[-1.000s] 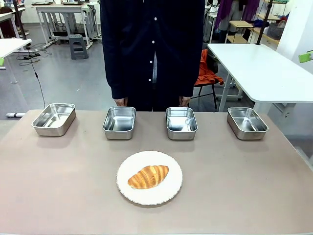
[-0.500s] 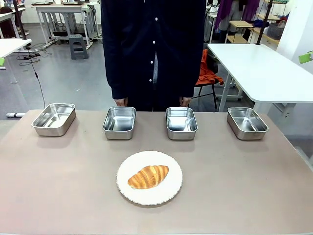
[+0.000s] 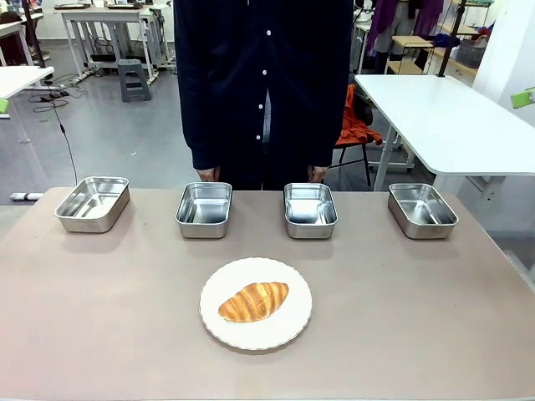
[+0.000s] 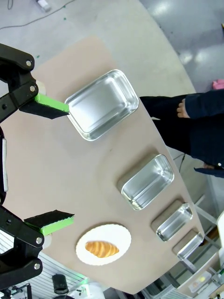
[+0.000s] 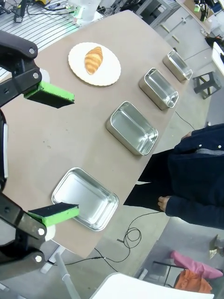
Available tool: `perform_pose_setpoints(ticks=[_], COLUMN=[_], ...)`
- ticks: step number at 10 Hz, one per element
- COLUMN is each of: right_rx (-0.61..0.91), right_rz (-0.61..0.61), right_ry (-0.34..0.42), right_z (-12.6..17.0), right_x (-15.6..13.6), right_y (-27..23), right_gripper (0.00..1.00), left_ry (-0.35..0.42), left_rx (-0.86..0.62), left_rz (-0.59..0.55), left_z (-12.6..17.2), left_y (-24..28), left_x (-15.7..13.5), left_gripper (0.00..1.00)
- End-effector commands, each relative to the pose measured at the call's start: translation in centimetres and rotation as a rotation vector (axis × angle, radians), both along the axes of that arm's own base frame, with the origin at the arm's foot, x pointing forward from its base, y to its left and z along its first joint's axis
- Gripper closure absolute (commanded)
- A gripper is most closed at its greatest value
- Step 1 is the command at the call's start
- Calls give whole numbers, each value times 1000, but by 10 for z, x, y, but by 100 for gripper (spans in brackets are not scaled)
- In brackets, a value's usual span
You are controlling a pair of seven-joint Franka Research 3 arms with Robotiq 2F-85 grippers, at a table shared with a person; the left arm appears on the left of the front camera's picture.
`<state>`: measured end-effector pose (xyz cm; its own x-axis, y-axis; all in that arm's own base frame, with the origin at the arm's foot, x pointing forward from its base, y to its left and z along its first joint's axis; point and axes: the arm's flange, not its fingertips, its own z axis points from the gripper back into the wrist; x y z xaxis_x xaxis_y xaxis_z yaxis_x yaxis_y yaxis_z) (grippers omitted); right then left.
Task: Place the bread in the container.
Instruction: Place the Butter Roll into the Airtight Container indicated by the human.
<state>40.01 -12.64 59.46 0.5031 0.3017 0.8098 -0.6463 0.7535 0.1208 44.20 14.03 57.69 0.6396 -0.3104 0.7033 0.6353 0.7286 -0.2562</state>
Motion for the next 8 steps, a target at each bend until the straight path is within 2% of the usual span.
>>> perform_pose_setpoints(ticks=[1,8], right_rx=[8,8], right_rz=[14,14], right_ry=[-21,-21], right_z=[-1,-1], right_x=[2,2], right_y=[-1,-1], right_gripper=[0,0], left_ry=[-8,-8], left_rx=[-10,-10], left_rz=[-6,-6], left_z=[0,0], left_y=[2,2], left_x=[-1,-1], left_gripper=[0,0])
